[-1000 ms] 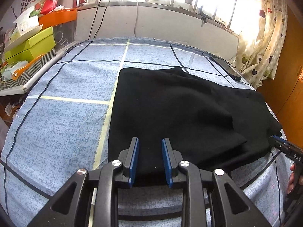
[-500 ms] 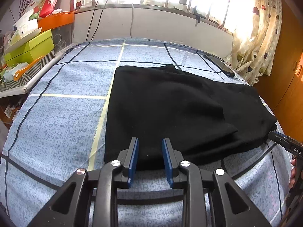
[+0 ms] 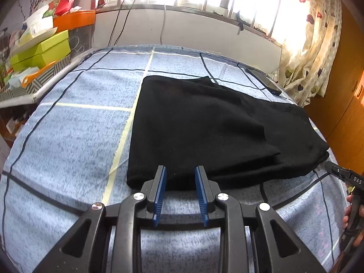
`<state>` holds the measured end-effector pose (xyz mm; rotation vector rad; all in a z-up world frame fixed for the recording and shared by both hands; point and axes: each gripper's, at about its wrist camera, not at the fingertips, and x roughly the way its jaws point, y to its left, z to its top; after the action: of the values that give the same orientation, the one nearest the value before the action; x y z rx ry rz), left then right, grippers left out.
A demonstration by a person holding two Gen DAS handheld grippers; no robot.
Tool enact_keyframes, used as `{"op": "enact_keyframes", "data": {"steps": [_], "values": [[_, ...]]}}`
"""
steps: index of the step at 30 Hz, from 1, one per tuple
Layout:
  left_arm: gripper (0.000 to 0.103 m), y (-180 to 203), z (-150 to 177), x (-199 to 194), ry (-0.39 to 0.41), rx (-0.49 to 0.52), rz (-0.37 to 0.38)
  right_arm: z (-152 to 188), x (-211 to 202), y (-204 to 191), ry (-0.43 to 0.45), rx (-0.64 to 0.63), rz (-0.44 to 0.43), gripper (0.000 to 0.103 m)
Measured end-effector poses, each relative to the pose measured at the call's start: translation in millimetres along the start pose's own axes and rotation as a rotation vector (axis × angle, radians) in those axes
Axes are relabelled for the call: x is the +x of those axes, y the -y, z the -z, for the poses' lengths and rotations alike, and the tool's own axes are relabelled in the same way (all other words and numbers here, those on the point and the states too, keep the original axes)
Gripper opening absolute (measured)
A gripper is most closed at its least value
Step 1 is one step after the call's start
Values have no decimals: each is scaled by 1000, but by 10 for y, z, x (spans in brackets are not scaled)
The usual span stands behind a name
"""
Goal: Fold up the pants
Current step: 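Move the right tool to the trouser stack edge and grasp it, then lift the grasped trouser edge with the right tool and fold it over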
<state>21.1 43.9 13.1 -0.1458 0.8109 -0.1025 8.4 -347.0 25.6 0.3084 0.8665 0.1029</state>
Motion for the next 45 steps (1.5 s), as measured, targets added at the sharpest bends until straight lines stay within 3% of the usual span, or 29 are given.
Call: {"op": "enact_keyframes", "data": {"steps": [11, 21, 32, 45], "values": [[29, 284, -199, -21, 58, 107, -12, -193, 105, 219, 7, 162, -96, 61], [29, 321, -245, 327, -22, 83, -65, -306, 195, 385, 59, 304, -163, 61], [29, 311, -238, 335, -22, 75, -54, -236, 172, 260, 54, 305, -156, 62], [33, 311, -241, 341, -24, 80, -42, -564, 433, 221, 45, 271, -135, 62]]}}
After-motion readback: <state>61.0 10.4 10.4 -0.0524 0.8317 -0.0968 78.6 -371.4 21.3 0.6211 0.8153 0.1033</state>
